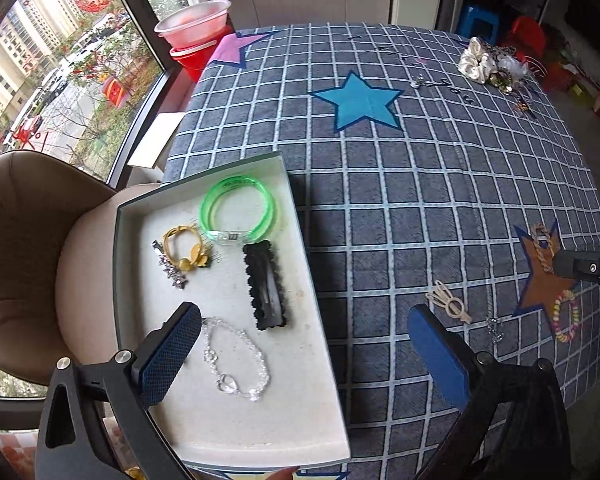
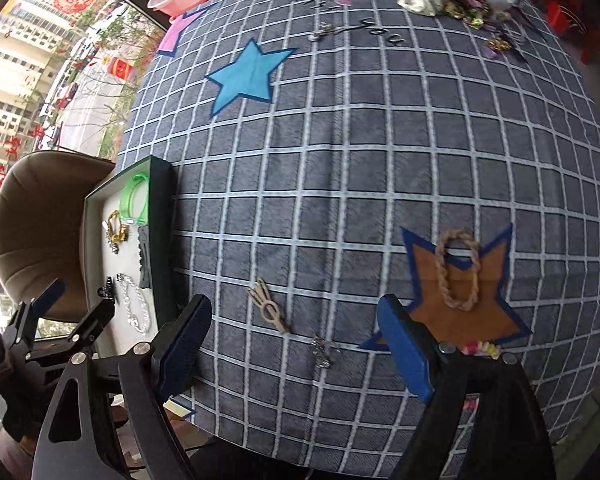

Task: Organize jewelry
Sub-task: 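Move both tools back over the table toward the remaining jewelry, then grasp the beige bunny hair clip with the left tool while the right tool grasps the pink-yellow bead bracelet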

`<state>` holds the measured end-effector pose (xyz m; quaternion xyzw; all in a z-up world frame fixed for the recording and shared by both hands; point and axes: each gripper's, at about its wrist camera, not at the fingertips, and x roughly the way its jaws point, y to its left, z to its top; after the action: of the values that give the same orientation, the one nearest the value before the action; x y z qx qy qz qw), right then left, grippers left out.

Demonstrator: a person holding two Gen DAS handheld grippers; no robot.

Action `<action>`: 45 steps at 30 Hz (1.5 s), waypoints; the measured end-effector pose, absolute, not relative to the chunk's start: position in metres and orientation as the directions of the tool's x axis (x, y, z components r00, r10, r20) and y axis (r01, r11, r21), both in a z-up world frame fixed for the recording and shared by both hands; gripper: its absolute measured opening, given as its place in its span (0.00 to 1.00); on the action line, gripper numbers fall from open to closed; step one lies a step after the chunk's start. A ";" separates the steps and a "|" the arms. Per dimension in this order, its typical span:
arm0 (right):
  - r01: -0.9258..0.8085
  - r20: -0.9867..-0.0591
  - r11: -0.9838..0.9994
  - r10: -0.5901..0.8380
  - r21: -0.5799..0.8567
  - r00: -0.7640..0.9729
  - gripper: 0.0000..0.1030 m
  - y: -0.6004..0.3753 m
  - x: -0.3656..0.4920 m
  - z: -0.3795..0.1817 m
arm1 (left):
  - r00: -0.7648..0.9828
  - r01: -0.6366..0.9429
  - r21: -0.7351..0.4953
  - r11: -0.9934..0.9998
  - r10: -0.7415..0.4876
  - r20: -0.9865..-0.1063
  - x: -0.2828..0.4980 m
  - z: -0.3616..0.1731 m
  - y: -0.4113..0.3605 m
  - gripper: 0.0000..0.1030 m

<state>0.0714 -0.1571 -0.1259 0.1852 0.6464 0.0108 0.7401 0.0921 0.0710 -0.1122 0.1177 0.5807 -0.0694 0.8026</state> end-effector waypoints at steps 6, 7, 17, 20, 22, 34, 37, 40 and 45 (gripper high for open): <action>0.411 -0.971 0.881 0.187 0.234 0.152 0.84 -0.233 0.011 -0.134 | 0.210 0.354 0.047 0.934 -0.030 -0.977 0.086 -0.134 0.016 1.00; 0.434 -0.974 0.873 0.176 0.223 0.146 0.84 -0.243 0.001 -0.136 | 0.196 0.362 0.047 0.931 -0.027 -0.980 0.084 -0.138 0.009 1.00; 0.543 -0.988 0.826 0.141 0.151 0.060 0.84 -0.290 -0.060 -0.170 | 0.065 0.295 -0.002 0.956 -0.023 -0.998 0.093 -0.178 -0.011 1.00; 0.533 -0.992 0.838 0.121 0.121 0.035 0.84 -0.294 -0.063 -0.178 | 0.049 0.266 -0.008 0.964 -0.022 -0.999 0.095 -0.185 -0.012 1.00; 0.512 -0.994 0.853 0.103 0.099 0.021 0.84 -0.293 -0.062 -0.184 | 0.039 0.254 -0.004 0.967 -0.015 -0.999 0.098 -0.191 -0.013 0.97; 0.411 -1.000 0.912 0.008 0.006 -0.003 0.79 -0.279 -0.048 -0.215 | -0.010 0.217 0.003 0.976 0.005 -1.000 0.097 -0.225 -0.003 0.80; 0.372 -1.000 0.928 -0.023 -0.019 0.005 0.75 -0.269 -0.042 -0.219 | 0.002 0.221 0.006 0.975 0.006 -1.000 0.090 -0.232 -0.006 0.77; 0.354 -0.999 0.935 -0.033 -0.022 0.026 0.69 -0.256 -0.036 -0.221 | 0.007 0.230 0.002 0.973 0.000 -1.000 0.085 -0.235 -0.017 0.72; 0.328 -0.999 0.945 -0.031 -0.017 0.039 0.49 -0.239 -0.028 -0.222 | 0.015 0.287 -0.008 0.958 -0.013 -1.000 0.084 -0.227 -0.035 0.26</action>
<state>-0.0277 -0.2390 -0.2221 0.1087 0.6816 -0.1260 0.7125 0.0836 -0.0351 -0.2269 0.0986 0.6937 -0.1061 0.7056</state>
